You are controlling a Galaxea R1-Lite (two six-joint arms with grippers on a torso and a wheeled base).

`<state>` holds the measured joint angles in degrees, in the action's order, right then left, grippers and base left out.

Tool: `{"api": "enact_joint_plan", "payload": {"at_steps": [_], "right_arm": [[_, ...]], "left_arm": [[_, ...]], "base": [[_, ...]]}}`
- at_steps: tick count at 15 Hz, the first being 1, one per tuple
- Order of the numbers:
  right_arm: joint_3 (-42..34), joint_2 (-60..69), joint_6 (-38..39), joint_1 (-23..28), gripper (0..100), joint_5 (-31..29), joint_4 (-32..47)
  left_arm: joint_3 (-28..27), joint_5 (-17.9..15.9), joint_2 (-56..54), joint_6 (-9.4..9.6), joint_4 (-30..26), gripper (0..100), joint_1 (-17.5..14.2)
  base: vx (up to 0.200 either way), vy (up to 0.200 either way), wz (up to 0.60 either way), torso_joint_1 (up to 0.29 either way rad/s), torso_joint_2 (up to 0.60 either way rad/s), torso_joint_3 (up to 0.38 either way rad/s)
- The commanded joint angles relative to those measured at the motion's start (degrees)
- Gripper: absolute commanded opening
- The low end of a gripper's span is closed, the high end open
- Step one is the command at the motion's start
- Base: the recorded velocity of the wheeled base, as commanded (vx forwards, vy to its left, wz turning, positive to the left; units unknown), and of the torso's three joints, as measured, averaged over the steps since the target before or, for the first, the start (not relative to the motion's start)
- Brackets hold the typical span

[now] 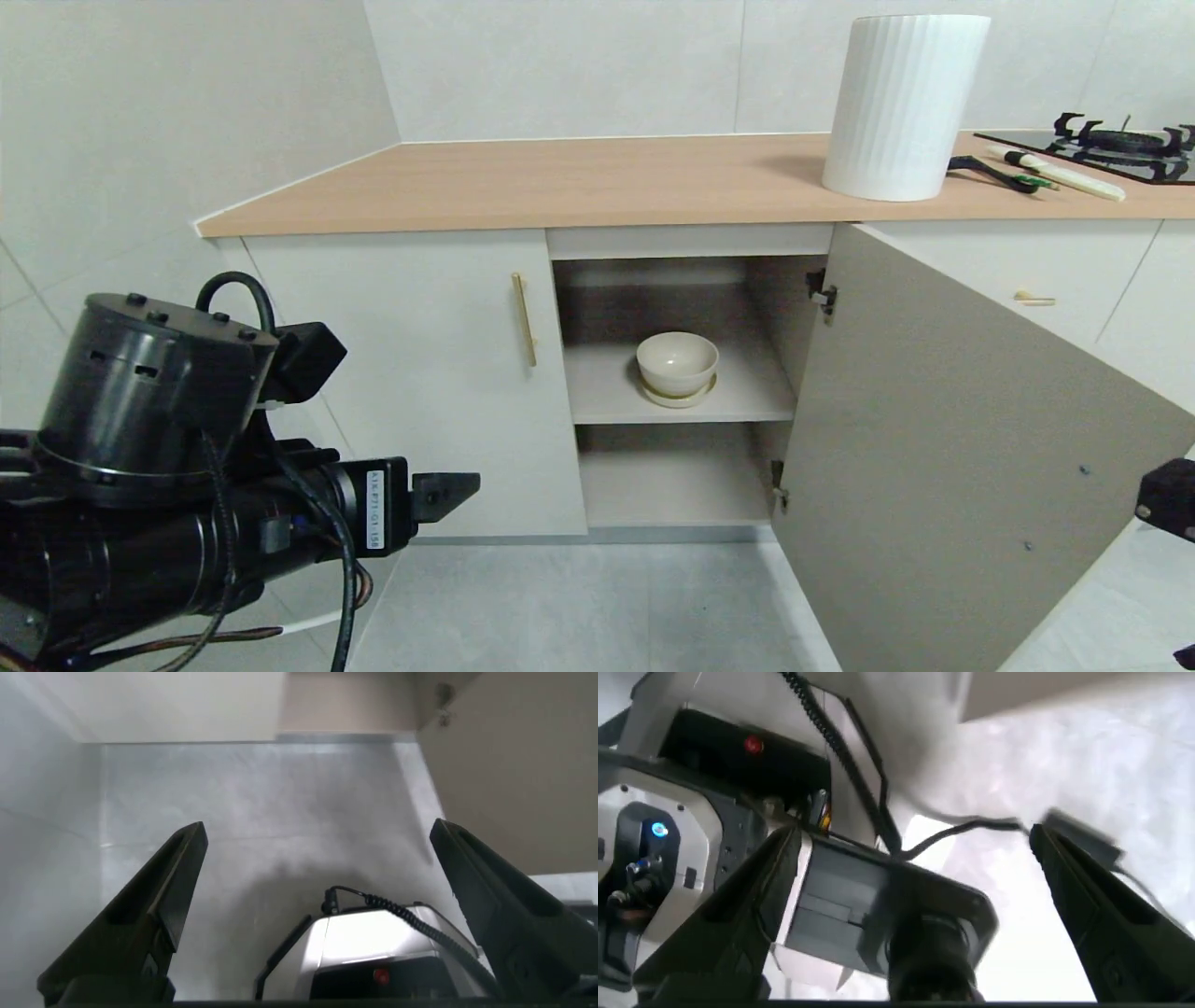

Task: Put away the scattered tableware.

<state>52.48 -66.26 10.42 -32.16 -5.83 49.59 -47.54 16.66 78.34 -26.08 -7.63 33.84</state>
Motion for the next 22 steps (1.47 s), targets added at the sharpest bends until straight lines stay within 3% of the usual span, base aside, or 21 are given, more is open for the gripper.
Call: {"api": "enact_joint_plan", "payload": {"at_steps": [1, 5, 9, 11, 15, 18, 22], "right_arm": [[2.4, 4.3, 0.0, 0.0, 100, -1.8, 1.4], [4.0, 6.0, 0.2, 3.1, 100, -11.8, 3.5], [3.9, 0.3, -0.1, 16.3, 100, -12.7, -0.2], [4.1, -1.9, -0.2, 19.9, 100, -12.8, -1.1], [3.5, -8.4, -0.1, 30.1, 100, -13.8, -13.2], [3.3, -12.1, 0.6, 32.9, 100, -13.5, -20.9], [0.5, -13.5, 2.1, 32.1, 100, -13.3, -29.3]], "left_arm": [[0.0, 0.0, 0.1, -0.03, 0.0, 100, 0.0], [0.0, 0.0, 0.0, -0.03, 0.0, 100, 0.0], [0.0, -0.1, 0.0, -0.03, 0.0, 100, 0.0], [0.0, 0.0, 0.0, -0.03, 0.0, 100, 0.0], [0.0, -0.1, -0.1, -0.12, 0.0, 100, 0.0], [0.0, -0.1, -0.1, -0.12, 0.1, 100, 0.0], [0.0, -0.1, -0.2, -0.2, 0.1, 100, 0.0]], "base": [[0.0, 0.0, 0.0, 0.0, 0.0, 0.0], [0.0, 0.0, 0.0, 0.0, 0.0, 0.0], [0.0, 0.0, 0.0, 0.0, 0.0, 0.0], [0.0, 0.0, 0.0, 0.0, 0.0, 0.0], [0.0, 0.0, 0.0, 0.0, 0.0, 0.0], [0.0, 0.0, 0.0, 0.0, 0.0, 0.0], [0.0, 0.0, 0.0, 0.0, 0.0, 0.0]]}}
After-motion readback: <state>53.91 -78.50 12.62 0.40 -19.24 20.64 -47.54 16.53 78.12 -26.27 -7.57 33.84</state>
